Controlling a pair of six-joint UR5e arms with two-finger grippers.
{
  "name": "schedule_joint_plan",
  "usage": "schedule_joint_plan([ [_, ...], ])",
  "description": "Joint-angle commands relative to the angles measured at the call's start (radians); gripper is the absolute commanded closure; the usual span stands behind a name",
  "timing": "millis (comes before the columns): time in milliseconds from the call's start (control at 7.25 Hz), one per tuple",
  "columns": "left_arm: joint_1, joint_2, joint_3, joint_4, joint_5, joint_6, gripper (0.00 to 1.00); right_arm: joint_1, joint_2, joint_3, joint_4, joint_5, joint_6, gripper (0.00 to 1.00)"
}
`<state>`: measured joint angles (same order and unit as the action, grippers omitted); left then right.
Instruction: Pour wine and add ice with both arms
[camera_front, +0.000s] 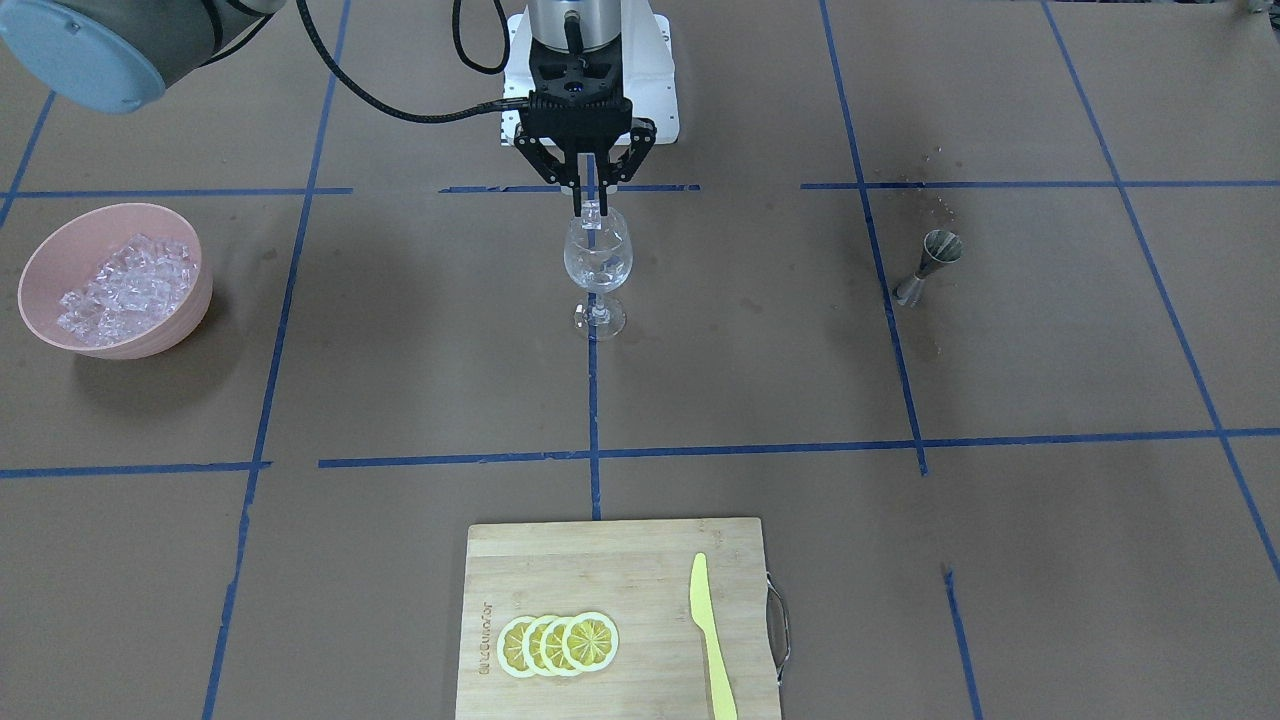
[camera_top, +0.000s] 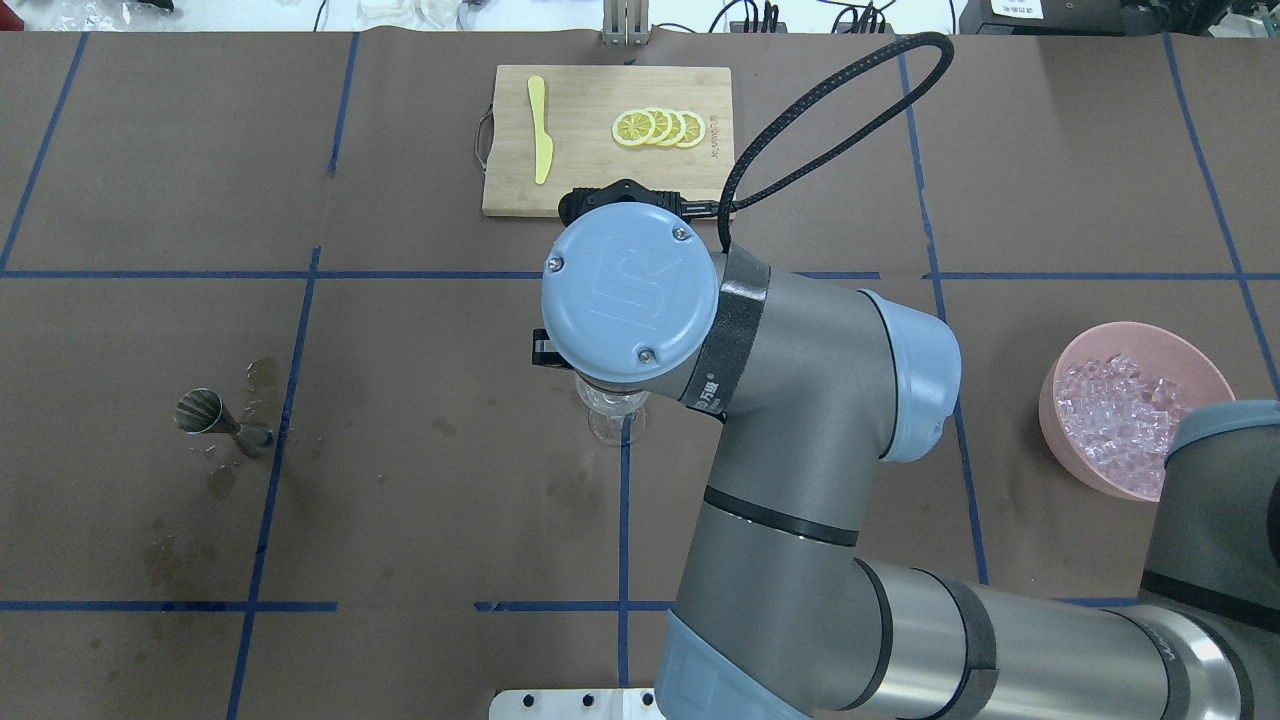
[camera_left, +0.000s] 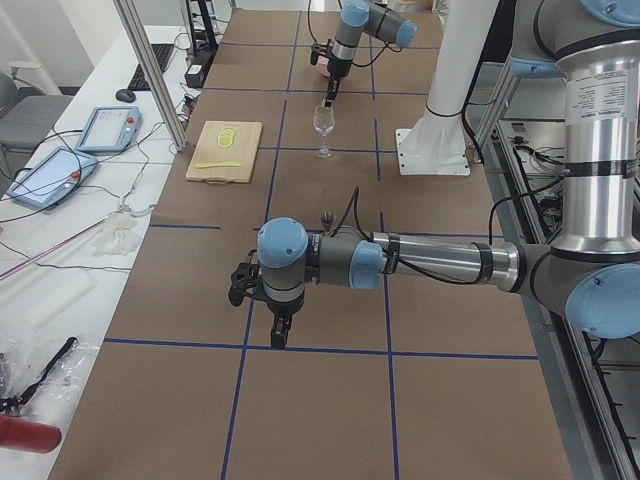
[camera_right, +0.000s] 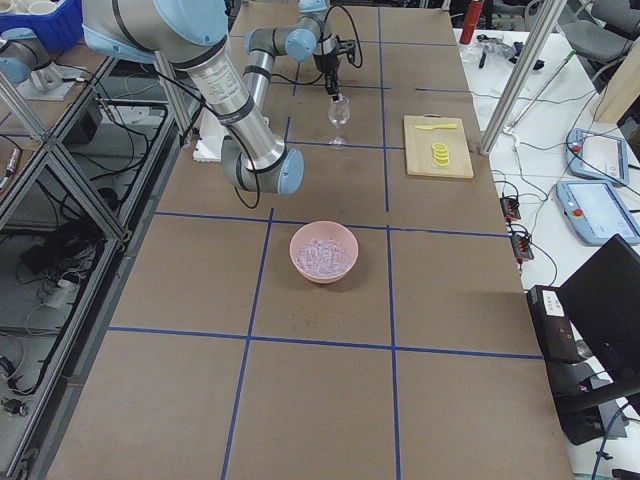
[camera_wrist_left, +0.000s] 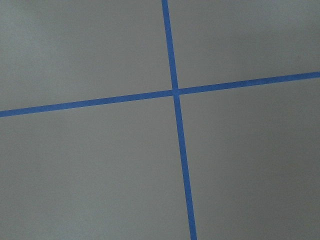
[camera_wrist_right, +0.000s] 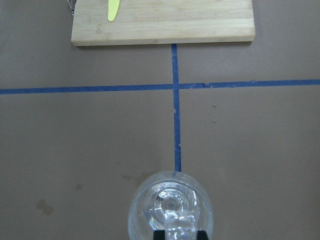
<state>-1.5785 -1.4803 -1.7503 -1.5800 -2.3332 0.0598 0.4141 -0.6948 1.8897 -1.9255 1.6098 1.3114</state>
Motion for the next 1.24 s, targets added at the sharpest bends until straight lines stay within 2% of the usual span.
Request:
schedule_joint_plan([
  [0,0.000,0.000,0.000,0.000,0.000,0.000,0.00,-0.004,0.003,-0.001,0.000,-0.010,0.003,0.01],
  [552,0.000,0.000,-0.002,0.000,0.000,0.000,0.00,-0.005,0.000,0.003,-0.001,0.004,-0.007,0.00],
  [828,0.000,-0.001,-0.003,0.002,-0.002,0.000,0.00,0.108,-0.061,0.026,-0.006,0.132,-0.137,0.00],
  [1103,-0.005,0.000,-0.005,0.000,-0.008,0.000,0.00,0.292,-0.220,0.106,0.000,0.294,-0.406,0.00],
])
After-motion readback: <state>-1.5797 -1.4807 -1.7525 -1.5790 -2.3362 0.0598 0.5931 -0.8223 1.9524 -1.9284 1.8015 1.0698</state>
